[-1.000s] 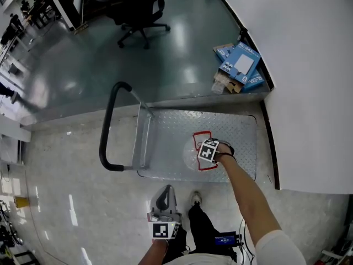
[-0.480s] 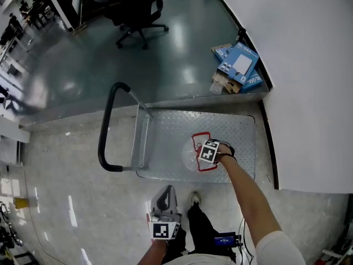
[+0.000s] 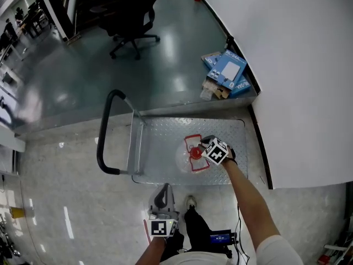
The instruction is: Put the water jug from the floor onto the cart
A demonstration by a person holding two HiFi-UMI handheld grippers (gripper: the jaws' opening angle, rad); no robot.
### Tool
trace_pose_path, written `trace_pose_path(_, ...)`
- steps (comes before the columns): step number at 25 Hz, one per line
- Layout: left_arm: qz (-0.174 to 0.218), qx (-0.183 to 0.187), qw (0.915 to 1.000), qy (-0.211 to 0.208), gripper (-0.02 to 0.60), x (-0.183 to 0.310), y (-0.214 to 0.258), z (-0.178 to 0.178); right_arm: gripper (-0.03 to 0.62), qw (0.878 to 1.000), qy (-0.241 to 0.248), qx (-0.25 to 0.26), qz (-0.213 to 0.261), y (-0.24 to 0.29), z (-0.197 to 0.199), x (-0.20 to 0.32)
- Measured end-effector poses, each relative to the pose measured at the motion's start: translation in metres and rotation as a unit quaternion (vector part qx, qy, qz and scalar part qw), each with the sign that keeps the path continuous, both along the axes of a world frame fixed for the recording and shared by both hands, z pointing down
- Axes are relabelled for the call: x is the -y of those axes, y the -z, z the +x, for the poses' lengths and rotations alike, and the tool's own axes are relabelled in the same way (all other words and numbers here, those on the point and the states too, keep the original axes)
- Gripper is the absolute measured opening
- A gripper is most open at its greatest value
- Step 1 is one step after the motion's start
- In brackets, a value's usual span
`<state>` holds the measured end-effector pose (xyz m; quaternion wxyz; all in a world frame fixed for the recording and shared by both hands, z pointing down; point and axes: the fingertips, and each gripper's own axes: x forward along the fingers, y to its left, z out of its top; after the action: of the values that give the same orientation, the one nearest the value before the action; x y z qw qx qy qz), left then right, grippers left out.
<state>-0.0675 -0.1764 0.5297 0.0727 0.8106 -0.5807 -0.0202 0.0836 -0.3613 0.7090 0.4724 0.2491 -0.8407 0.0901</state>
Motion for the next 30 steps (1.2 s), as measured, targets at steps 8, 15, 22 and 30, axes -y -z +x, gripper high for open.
trace_pose_path(8, 0.046, -0.016, 0.9979, -0.043, 0.003, -0.039, 0.056, 0.002, 0.012, 0.900, -0.278, 0.216, 0.257, 0.178, 0.056, -0.092)
trace_pose_path(15, 0.059, -0.016, 0.9963, -0.060, 0.003, -0.091, 0.086, -0.001, 0.012, 0.835, -0.328, 0.295, 0.330, 0.247, 0.050, -0.229)
trace_pose_path(22, 0.066, 0.000, 0.9962, -0.057, 0.003, -0.133, 0.098, 0.014, 0.011, 0.830, -0.327, 0.306, 0.334, 0.256, 0.050, -0.315)
trace_pose_path(30, 0.069, 0.006, 0.9966, -0.043, 0.003, -0.153, 0.104, 0.040, 0.011, 0.834, -0.303, 0.322, 0.330, 0.259, 0.066, -0.340)
